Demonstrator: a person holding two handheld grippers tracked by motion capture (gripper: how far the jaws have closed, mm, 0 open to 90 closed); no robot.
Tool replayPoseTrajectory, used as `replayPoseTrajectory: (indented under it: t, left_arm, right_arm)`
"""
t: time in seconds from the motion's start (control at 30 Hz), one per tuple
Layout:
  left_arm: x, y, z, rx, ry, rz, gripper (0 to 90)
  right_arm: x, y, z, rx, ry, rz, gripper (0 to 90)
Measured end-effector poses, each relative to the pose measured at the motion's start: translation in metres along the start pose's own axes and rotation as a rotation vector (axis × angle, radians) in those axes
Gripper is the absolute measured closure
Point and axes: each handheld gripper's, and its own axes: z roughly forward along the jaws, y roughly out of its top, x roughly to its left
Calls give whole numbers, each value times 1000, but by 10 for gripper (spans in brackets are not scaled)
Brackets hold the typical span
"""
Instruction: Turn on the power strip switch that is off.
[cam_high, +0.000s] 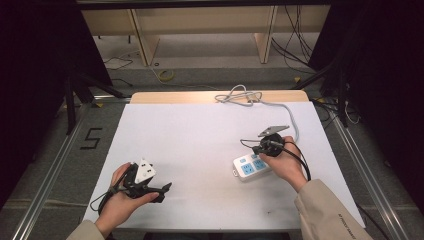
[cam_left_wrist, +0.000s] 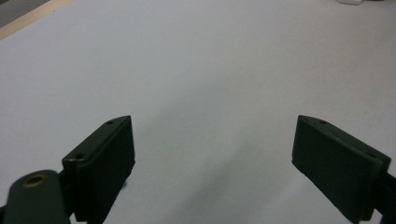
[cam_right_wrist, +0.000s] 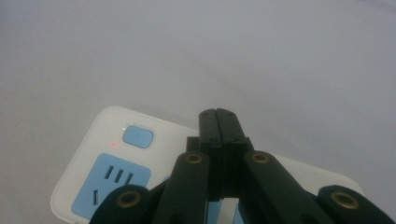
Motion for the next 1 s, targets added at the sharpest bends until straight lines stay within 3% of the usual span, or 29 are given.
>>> replayPoseTrajectory:
  t: [1.0]
  left_arm:
    - [0,0,0,-2,-1,5,127]
  right_arm:
    - [4,3,6,49,9,-9,900]
